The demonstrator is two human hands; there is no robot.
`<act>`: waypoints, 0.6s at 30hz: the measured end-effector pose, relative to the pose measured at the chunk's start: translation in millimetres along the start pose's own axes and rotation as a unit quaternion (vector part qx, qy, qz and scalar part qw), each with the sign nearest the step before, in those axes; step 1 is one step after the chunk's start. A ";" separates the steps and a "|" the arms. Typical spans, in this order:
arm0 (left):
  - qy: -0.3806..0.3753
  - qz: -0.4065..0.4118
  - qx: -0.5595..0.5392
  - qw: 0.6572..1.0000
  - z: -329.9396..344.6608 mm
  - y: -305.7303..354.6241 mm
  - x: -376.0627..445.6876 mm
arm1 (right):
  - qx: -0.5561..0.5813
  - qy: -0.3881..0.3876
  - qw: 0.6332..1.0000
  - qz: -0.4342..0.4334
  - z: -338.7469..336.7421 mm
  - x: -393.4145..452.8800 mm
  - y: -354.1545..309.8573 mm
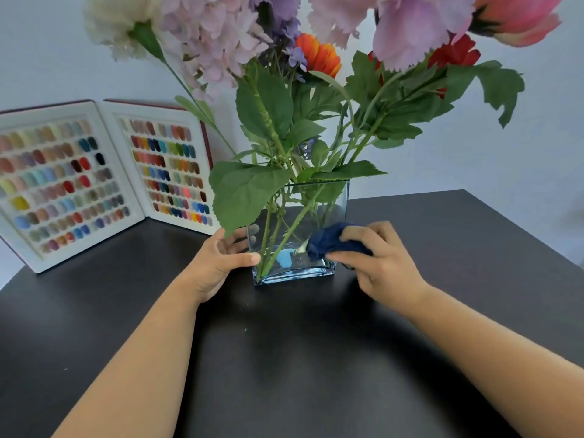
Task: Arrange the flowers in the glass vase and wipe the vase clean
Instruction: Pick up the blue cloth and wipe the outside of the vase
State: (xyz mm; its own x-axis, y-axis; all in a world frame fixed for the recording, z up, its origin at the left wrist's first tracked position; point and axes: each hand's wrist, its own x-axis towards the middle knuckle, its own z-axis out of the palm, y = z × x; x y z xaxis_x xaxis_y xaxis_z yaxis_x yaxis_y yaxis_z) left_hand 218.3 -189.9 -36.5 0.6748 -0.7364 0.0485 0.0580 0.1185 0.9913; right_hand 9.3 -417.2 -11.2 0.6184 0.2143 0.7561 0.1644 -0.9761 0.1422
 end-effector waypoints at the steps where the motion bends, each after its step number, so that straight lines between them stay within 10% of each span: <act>1: -0.001 0.000 0.000 1.000 0.1 0.0 -0.4 | -0.004 -0.037 0.999 -0.008 3.3 -9.4 -2.2; 18: 0.009 0.010 -0.006 1.000 4.9 2.0 -1.2 | -0.015 -0.205 0.973 -0.102 28.4 34.5 -78.3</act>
State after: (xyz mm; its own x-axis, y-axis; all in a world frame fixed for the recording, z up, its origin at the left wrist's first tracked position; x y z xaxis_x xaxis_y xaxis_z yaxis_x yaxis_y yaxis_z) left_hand 214.1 -192.0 -34.0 0.6888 -0.7220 0.0652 0.0538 0.1407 0.9886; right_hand 39.5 -332.4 -14.4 0.8309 0.3944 0.3925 0.2969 -0.9108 0.2868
